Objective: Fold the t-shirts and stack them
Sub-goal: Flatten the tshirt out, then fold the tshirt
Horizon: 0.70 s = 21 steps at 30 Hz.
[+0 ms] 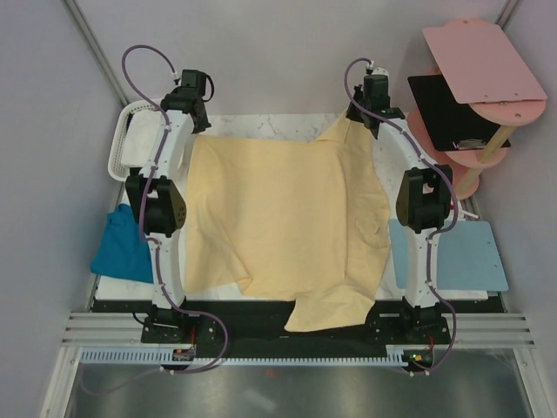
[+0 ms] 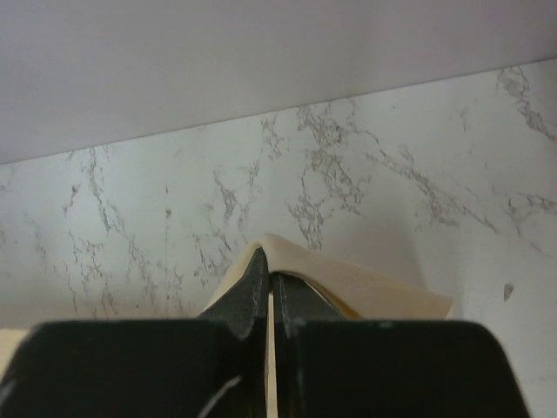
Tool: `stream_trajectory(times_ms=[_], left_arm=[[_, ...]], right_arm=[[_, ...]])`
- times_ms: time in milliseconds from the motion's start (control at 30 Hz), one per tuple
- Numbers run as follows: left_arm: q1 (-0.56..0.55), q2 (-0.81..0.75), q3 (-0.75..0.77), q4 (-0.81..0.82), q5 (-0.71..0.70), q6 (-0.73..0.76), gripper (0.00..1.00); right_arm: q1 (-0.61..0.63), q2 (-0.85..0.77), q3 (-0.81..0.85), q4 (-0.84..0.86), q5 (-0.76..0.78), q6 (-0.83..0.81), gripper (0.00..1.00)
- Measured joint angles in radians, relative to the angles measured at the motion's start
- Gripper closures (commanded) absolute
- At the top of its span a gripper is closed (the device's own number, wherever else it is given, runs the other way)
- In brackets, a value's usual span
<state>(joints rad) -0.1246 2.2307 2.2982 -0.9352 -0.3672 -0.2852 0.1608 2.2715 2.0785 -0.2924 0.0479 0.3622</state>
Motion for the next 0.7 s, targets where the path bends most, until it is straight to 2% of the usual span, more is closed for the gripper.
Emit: stream_trajectory(times_ms=[200, 400, 533, 700], left_arm=[[0.017, 0.001, 0.006, 0.008, -0.01, 0.0, 0.98], [0.019, 0.0, 0.0, 0.016, -0.022, 0.016, 0.98], [0.018, -0.03, -0.081, 0.032, -0.019, 0.017, 0.98], [0.018, -0.105, -0.233, 0.033, -0.02, 0.017, 0.98]], right_arm=[[-0.002, 0.09, 0.182, -0.016, -0.006, 0.0, 1.0], [-0.005, 0.099, 0.223, -0.018, -0.022, 0.0, 1.0], [-0.009, 0.075, 0.135, -0.006, -0.056, 0.008, 1.0], [-0.013, -0.014, -0.073, -0.029, -0.105, 0.031, 1.0]])
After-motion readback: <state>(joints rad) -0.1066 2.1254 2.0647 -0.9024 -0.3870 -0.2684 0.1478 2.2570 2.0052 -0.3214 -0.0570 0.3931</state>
